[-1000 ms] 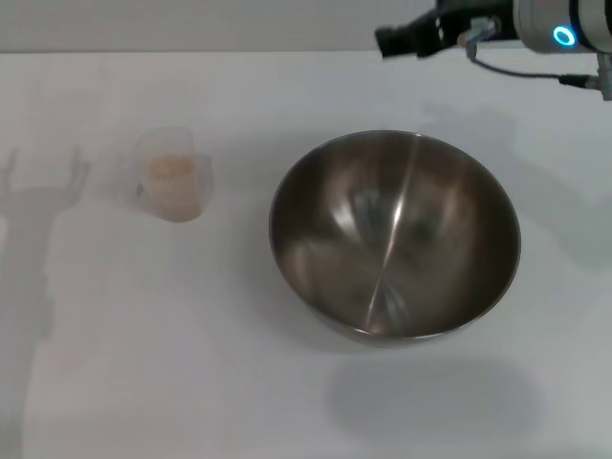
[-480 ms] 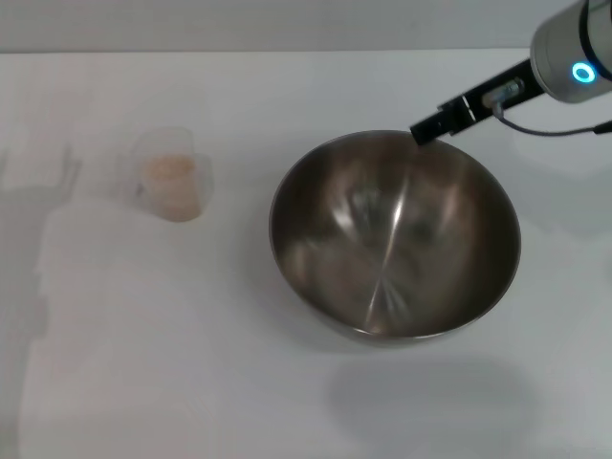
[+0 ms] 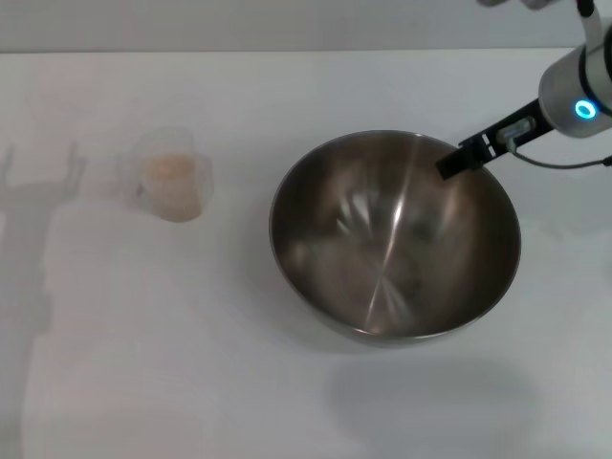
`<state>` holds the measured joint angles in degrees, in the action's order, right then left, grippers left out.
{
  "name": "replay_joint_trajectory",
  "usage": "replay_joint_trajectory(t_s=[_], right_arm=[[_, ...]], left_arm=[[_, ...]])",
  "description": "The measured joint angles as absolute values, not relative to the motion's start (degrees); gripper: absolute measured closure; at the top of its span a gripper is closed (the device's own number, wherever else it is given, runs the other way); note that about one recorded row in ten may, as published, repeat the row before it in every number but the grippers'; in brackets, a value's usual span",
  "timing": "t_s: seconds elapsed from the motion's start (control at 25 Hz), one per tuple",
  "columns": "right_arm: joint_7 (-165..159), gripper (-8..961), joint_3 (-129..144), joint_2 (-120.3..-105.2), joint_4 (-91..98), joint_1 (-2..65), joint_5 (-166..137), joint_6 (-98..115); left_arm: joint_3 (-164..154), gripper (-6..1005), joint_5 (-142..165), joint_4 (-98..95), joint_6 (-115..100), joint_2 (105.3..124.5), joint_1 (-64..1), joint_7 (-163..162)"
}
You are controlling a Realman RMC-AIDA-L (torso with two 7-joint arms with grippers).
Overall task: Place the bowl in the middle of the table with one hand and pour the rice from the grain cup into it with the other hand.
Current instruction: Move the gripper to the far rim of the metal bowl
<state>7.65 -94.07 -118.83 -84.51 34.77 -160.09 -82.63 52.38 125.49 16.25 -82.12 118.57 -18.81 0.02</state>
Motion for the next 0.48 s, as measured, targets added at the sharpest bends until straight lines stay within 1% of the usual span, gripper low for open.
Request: replay_joint_trajectory(t_s=[0.36, 0.48], right_arm=[[9.4, 162, -93.6, -119.02, -79.7, 35.2, -159.3, -80.2], [10.1, 207, -93.6, -119.1, -78.9, 35.2, -158.3, -79.6]], left_arm=[[52.4, 171, 125.4, 16.3, -82.0, 118.58, -18.9, 0.0], [52.4, 172, 125.3, 16.3, -82.0, 118.62, -18.9, 0.1]])
